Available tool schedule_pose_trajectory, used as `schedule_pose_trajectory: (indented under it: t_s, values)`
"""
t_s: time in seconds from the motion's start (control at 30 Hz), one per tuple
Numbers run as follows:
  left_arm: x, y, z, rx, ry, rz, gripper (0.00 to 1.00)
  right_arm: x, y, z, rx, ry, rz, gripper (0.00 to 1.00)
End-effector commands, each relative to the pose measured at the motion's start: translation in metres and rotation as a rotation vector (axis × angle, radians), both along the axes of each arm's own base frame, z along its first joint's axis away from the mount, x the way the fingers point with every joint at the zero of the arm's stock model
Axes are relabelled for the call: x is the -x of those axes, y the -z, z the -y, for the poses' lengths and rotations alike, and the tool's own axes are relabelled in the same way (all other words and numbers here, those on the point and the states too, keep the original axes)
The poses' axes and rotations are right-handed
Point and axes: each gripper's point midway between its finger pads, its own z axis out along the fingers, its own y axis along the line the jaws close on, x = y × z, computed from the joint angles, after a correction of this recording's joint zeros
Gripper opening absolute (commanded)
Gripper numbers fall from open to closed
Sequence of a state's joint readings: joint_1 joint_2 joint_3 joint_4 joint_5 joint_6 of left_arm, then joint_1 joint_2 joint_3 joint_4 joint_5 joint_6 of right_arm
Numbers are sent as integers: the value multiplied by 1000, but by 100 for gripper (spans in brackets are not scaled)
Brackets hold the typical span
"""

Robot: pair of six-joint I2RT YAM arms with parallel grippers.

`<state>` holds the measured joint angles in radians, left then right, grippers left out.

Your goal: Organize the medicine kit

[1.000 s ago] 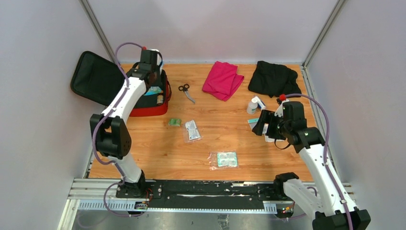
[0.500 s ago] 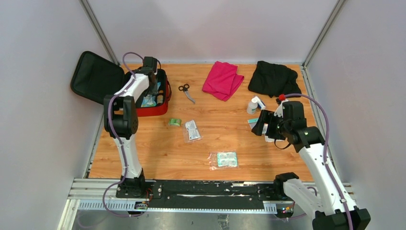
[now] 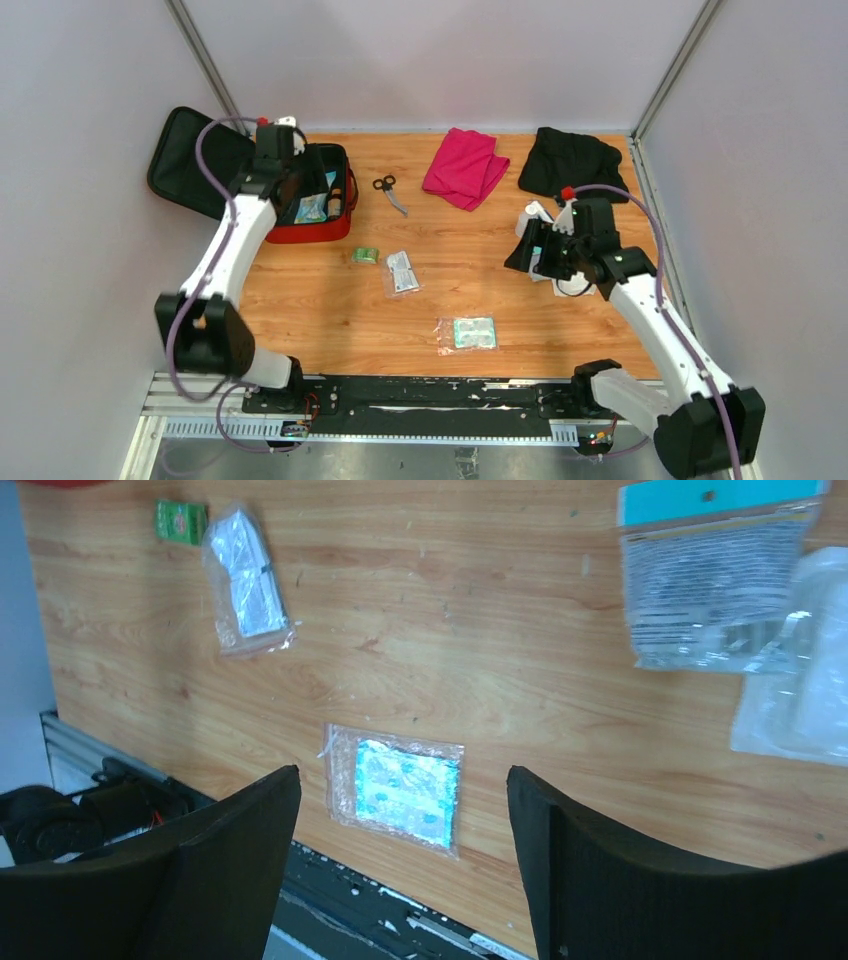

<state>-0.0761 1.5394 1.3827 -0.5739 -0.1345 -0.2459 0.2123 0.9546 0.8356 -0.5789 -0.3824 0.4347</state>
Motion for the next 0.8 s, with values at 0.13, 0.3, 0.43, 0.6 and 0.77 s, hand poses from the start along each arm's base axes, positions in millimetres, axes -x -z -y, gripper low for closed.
schedule_pose_trajectory:
  t_s: [0.13,0.3,0.43,0.6,0.77]
  values:
    - [95,-2,55,340,141,134,73,-23,9,-88,36,-197,-34,80]
    - [124,24,60,348,193,102,74,-38,25,-150,77,-323,-70,79]
    - [128,31,61,348,198,68,74,-45,50,-187,136,-382,-95,78]
    - [127,29,59,341,198,75,74,-55,75,-223,140,-420,-125,77]
    - [128,29,59,339,194,77,74,-59,100,-252,153,-454,-160,69]
